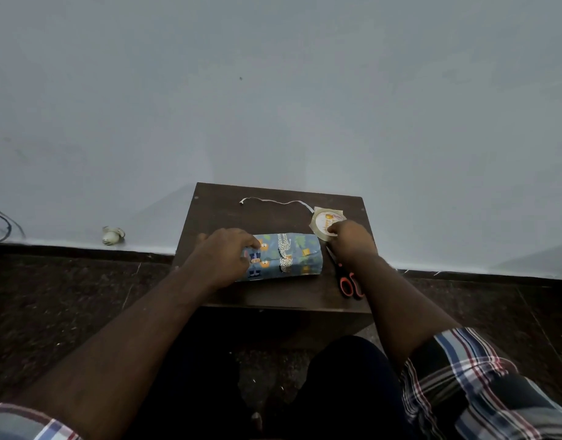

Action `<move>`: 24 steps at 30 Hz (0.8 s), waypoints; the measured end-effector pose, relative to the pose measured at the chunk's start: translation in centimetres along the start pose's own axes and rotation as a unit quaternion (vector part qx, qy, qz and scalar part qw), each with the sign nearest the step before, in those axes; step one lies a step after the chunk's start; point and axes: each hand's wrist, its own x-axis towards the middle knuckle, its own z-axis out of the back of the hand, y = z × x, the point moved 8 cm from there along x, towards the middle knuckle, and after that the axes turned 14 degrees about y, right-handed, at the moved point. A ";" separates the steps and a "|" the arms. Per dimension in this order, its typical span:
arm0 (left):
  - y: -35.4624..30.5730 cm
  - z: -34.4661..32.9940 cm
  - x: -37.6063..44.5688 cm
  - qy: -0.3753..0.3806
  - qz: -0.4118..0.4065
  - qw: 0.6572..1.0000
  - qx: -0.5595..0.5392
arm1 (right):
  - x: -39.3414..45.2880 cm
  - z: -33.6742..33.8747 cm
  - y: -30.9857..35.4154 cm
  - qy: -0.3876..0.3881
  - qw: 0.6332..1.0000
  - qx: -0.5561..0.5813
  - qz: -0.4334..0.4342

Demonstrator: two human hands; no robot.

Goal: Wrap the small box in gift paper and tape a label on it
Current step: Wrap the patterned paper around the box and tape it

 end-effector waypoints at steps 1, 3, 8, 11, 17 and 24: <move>0.1 0.0 -0.2 -0.012 -0.005 1.000 -0.016 | 0.4 -0.3 -0.1 0.014 1.000 -0.006 -0.006; 0.2 -0.1 -0.5 -0.024 -0.008 1.000 -0.016 | 1.2 -0.8 -0.2 0.037 0.999 -0.007 -0.010; 0.3 0.3 -0.8 -0.021 0.021 1.000 -0.009 | 0.3 0.5 -0.8 -0.056 0.992 0.109 0.015; 0.0 1.2 -1.1 -0.047 0.022 0.998 -0.036 | -1.6 1.8 -0.9 -0.107 0.969 0.222 0.038; -4.0 2.4 -1.0 -0.079 -0.050 0.954 -0.284 | -8.1 2.1 1.4 -0.123 0.875 0.459 0.096; -7.5 1.8 -2.9 -0.061 -0.129 0.828 -0.542 | -15.5 1.0 7.7 -0.077 0.834 0.507 0.205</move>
